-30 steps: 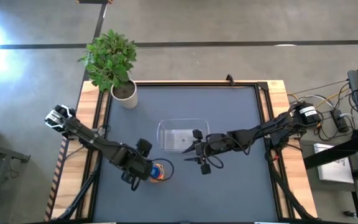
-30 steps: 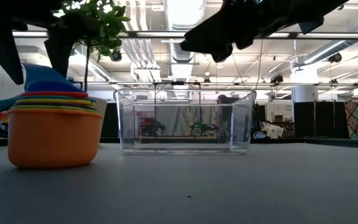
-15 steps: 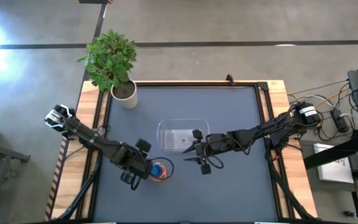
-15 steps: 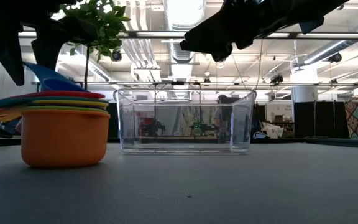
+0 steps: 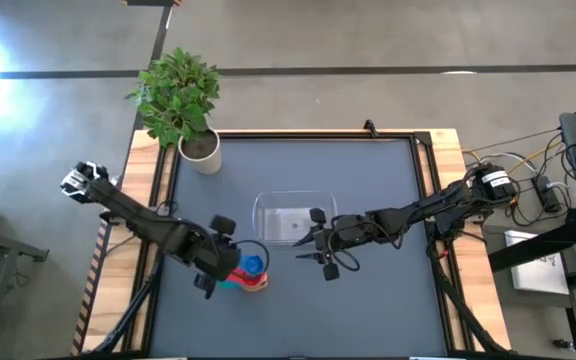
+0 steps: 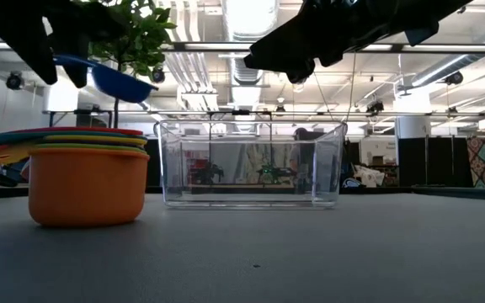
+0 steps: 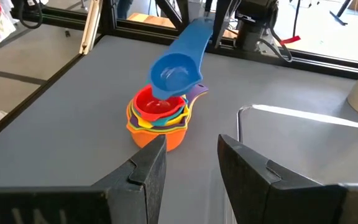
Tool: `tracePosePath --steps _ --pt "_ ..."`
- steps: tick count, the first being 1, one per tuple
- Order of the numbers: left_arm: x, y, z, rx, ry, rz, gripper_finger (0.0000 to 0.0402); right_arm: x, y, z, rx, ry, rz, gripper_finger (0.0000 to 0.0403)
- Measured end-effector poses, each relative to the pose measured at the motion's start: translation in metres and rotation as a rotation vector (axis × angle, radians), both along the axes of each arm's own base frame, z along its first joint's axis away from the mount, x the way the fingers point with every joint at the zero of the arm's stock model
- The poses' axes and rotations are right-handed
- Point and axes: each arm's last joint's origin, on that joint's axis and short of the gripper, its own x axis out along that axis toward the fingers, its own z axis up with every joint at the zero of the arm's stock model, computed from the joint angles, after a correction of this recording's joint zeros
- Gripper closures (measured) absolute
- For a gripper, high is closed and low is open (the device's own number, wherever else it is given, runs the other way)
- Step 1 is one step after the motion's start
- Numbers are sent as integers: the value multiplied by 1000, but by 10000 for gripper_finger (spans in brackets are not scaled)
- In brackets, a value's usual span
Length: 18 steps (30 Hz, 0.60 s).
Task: Nest measuring cups in basket
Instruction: Stack the blue measuring cup on the orange measuring cup
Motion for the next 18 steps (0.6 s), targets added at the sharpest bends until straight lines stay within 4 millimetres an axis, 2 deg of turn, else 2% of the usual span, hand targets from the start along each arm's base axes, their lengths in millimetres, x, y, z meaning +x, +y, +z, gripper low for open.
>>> tracePosePath --steps 3,9,18 --pt "-5 -1 -7 -34 -51 18 287 0 0 0 0 0 0 268" --pt "-20 -4 -36 -111 -117 67 286 0 0 0 0 0 0 268" --pt "-31 -5 -47 -157 -137 125 286 0 0 0 0 0 -1 268"
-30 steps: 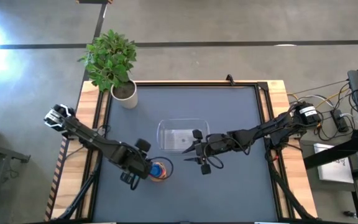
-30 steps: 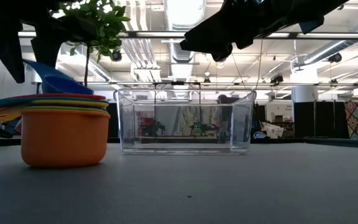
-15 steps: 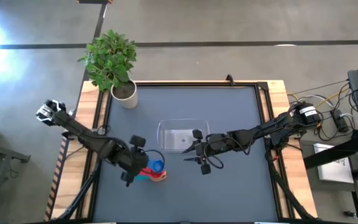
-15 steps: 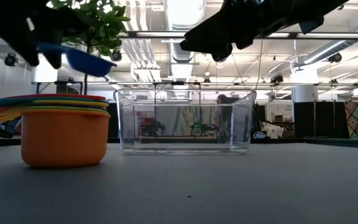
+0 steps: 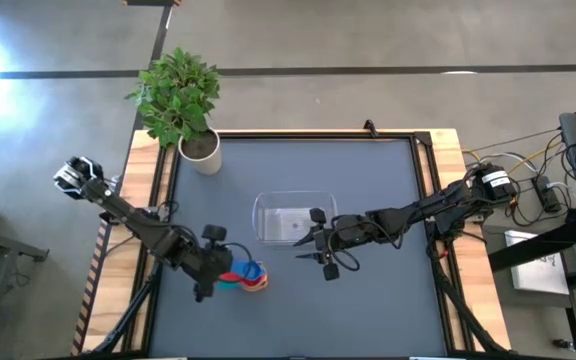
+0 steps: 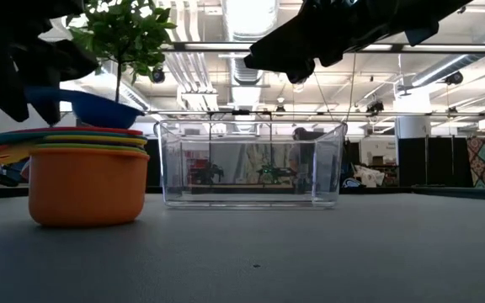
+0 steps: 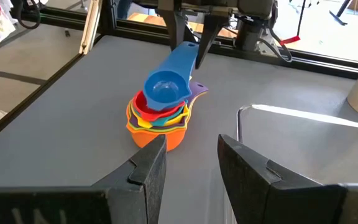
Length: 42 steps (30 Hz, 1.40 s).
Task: Nest measuring cups in basket
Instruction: Stack the blue measuring cup on the orange measuring cup
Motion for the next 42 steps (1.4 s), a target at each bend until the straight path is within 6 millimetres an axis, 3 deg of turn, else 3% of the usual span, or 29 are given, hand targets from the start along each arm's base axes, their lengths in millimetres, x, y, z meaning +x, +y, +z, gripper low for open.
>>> tracePosePath --steps 9,27,37,42 --pt "6 -4 -14 3 49 23 275 0 0 0 0 0 0 268" --pt "13 -13 7 -174 61 126 109 0 0 0 1 1 0 268" --pt "22 -15 -8 -164 100 180 19 0 0 0 18 3 -6 268" --pt "26 -13 -11 -159 109 191 3 0 0 0 28 6 -9 268"
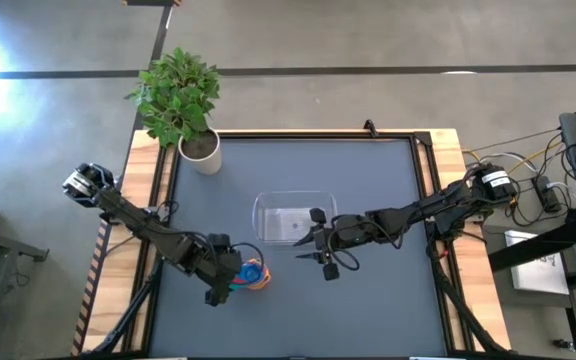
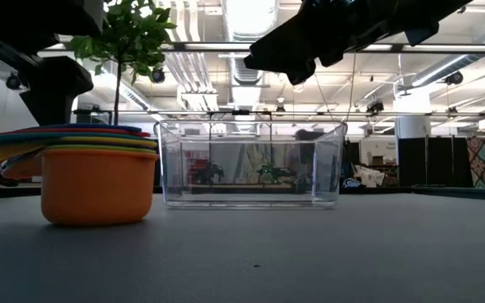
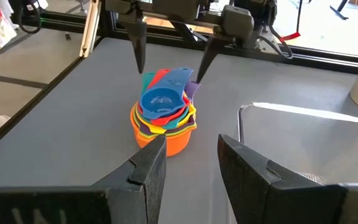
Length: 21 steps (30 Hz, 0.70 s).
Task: Nest measuring cups in basket
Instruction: Stack the blue measuring cup on the orange measuring cup
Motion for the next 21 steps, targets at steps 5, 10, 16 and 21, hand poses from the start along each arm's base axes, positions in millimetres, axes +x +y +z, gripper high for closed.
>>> tracePosePath --steps 5,10,16,21 --pt "4 -3 2 -51 -29 0 3 0 0 0 4 1 -2 268" --pt "10 -7 -1 -87 -68 16 3 0 0 0 4 1 -2 268" --pt "15 -9 -19 -47 -5 56 3 0 0 0 4 1 -1 268" --pt "18 -10 -24 -35 6 92 3 0 0 0 4 1 -1 268"
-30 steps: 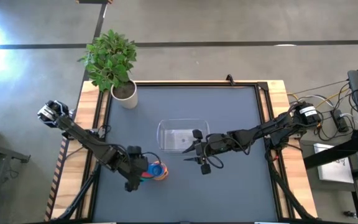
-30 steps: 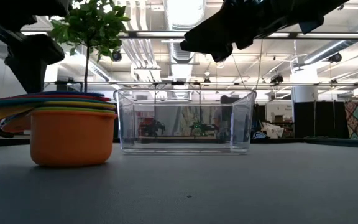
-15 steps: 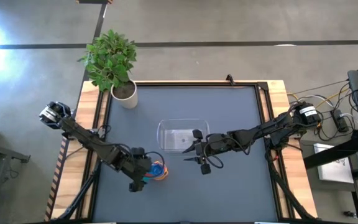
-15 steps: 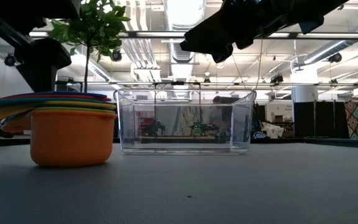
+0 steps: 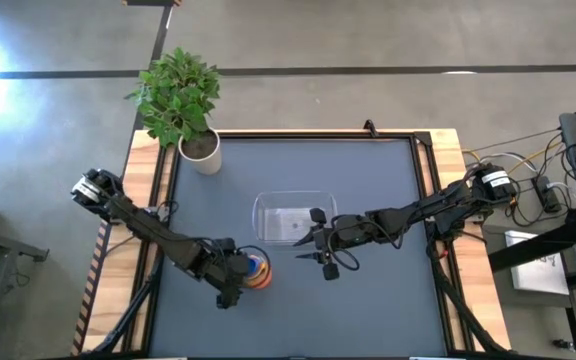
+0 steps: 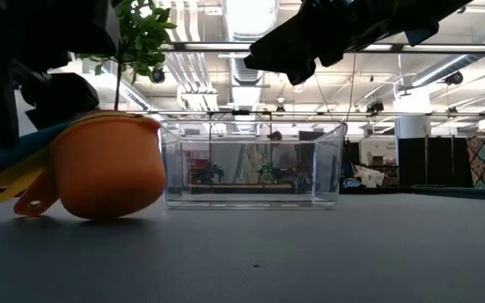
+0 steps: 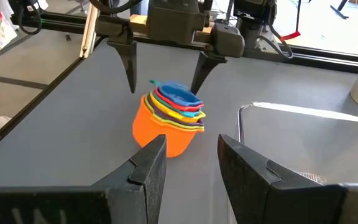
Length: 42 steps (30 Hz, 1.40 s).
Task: Nest measuring cups in basket
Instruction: Stack the blue measuring cup on the orange measuring cup, then put the stacked measuring cups into the transparent bin
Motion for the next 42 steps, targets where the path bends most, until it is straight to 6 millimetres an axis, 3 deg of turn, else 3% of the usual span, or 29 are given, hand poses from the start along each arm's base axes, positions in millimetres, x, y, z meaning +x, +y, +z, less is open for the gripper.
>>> tracePosePath --steps 21,42 --pt "-9 8 9 71 -8 -12 4 0 0 0 0 0 0 268" --pt "0 12 11 261 -96 -312 5 0 0 0 1 0 -1 268"
